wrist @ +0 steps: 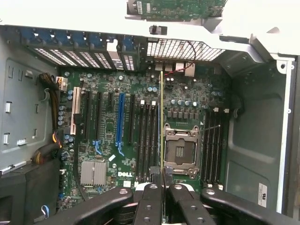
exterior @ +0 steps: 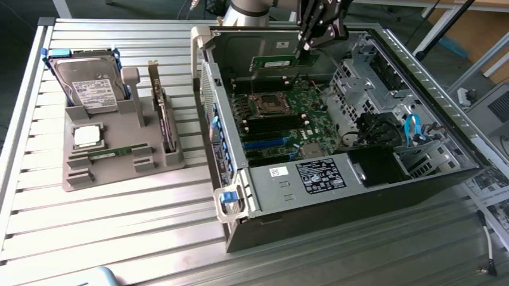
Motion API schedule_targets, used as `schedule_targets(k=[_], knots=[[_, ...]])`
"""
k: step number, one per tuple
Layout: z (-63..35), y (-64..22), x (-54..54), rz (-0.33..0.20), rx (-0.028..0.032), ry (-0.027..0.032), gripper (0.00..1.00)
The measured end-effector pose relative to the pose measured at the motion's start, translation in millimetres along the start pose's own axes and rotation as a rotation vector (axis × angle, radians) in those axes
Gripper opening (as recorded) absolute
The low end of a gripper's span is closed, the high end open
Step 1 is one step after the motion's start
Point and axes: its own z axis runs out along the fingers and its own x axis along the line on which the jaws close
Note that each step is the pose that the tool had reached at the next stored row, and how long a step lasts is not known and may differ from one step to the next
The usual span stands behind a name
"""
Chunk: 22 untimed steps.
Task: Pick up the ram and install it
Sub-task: 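Pick up the ram and move it above insertion slot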
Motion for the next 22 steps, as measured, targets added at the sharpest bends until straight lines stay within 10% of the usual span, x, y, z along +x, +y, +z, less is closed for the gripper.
schedule_targets(k=[22], knots=[[8.9,-0.5,0.4,-0.002,0.0189,0.0012,0.12]])
